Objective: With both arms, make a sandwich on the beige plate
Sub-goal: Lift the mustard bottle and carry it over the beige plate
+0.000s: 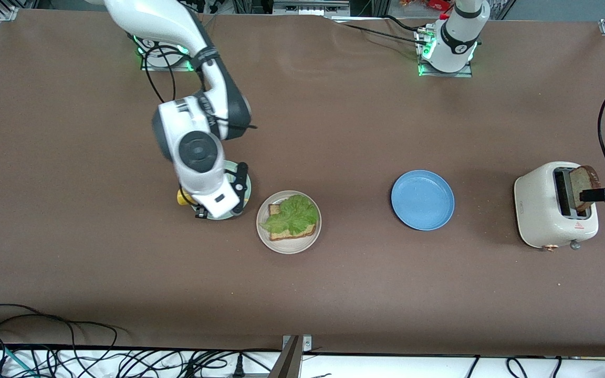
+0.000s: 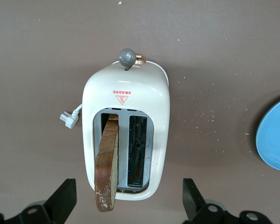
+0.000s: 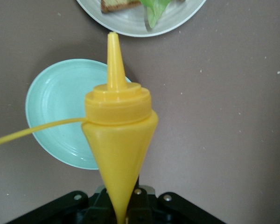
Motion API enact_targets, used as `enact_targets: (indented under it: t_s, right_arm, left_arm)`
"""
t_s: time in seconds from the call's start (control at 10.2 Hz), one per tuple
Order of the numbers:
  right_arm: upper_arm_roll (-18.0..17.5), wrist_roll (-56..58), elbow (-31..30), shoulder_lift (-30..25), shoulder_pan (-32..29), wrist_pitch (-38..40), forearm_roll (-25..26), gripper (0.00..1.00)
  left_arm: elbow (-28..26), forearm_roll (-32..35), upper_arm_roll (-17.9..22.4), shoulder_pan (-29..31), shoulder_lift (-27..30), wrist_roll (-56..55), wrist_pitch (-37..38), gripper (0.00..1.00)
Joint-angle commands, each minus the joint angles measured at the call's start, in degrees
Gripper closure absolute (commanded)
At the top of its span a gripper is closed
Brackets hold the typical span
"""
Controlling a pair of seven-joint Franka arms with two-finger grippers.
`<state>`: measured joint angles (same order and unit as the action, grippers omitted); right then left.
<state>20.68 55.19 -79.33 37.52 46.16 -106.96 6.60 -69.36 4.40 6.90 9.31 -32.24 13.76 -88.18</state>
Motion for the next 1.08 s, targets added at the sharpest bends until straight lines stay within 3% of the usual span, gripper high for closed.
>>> enact_targets:
  t_s: [0.0, 0.49, 0.98]
  right_arm:
    - [0.8, -11.5, 1.0, 2.2, 5.3, 0.7, 11.0, 1.0]
    - [0.8, -32.3, 0.9, 8.4, 14.6, 8.1, 29.6, 1.0]
    - [0.9, -33.7, 1.0, 12.7, 17.9, 11.3, 34.6, 1.0]
  left_arm:
    - [-0.7, -1.3, 0.0, 0.4, 0.6, 1.1, -0.5, 0.0]
    - [-0.8, -1.3, 0.0, 0.9, 0.4, 1.1, -0.5, 0.0]
    - [-6.4, -1.3, 0.0, 2.8, 1.5, 1.1, -5.8, 0.0]
